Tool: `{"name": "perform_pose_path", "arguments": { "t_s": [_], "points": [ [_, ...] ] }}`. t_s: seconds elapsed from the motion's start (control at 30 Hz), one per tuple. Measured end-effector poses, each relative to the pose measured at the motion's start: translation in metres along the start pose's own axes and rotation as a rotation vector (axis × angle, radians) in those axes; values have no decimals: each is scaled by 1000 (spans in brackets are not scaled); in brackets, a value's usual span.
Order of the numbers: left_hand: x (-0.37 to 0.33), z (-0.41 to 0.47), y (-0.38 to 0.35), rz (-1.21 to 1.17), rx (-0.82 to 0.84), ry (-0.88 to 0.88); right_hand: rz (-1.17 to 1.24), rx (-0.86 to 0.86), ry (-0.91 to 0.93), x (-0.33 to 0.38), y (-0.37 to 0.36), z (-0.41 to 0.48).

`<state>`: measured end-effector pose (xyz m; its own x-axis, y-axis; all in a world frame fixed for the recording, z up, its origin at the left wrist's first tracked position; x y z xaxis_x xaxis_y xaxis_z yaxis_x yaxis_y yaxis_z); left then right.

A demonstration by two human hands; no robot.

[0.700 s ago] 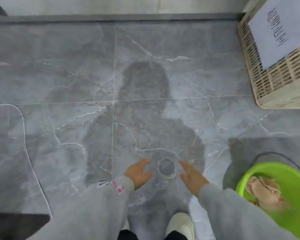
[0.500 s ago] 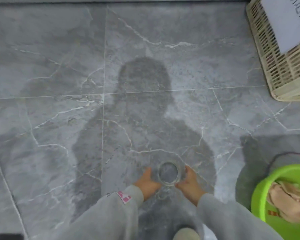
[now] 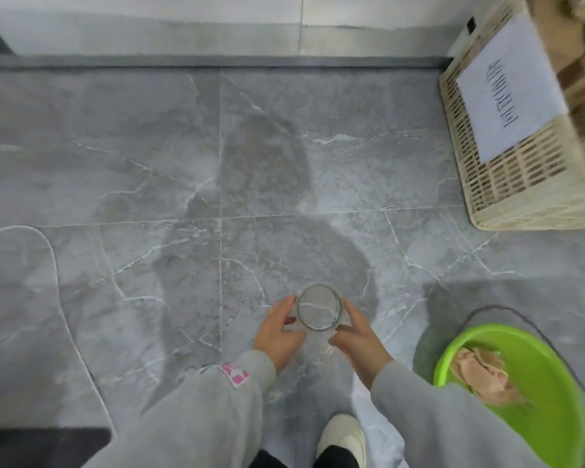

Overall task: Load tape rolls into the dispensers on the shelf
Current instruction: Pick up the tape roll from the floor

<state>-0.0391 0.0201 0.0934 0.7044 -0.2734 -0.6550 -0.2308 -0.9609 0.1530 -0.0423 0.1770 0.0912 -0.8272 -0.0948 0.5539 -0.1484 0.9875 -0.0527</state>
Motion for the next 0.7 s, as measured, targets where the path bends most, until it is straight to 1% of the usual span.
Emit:
{"name": "perform_pose_path", "arguments": {
  "t_s": [0.1,0.23,0.4,0.53,0.57,0.63,0.7],
  "points": [
    [-85,-75,40,-15,-47,-53,-55,42,65,81,-24,-89],
    [-205,-188,93,-90,-75,-141,-44,55,166,197,-55,-226],
    [-332,-325,150,-171,-117,-285,-132,-53,417,308,-95,-375],
    [-377,-371,193,-192,-179,-436,-193,-67,596,371,-131,-453],
    [-388,-380,203,-215,-202,-471,-229,-72,635,384,-139,-462],
    [-419,-429,219,-242,-266,-502,-294,-93,736,403,-155,-475],
    [-433,-457,234,-235,-298,-566,-320,-95,796,419,-172,-484]
  ]
}}
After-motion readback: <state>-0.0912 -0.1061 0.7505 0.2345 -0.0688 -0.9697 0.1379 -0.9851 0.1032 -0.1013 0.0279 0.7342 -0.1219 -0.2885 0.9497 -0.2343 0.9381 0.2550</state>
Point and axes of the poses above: each hand's wrist, its own z-axis towards the middle knuckle, its own y-axis out of the back of the hand, x = y × z, the point moved 1 cm from there along z, towards the middle knuckle, and after that the axes turned 3 degrees about x, right-handed, at the moved point
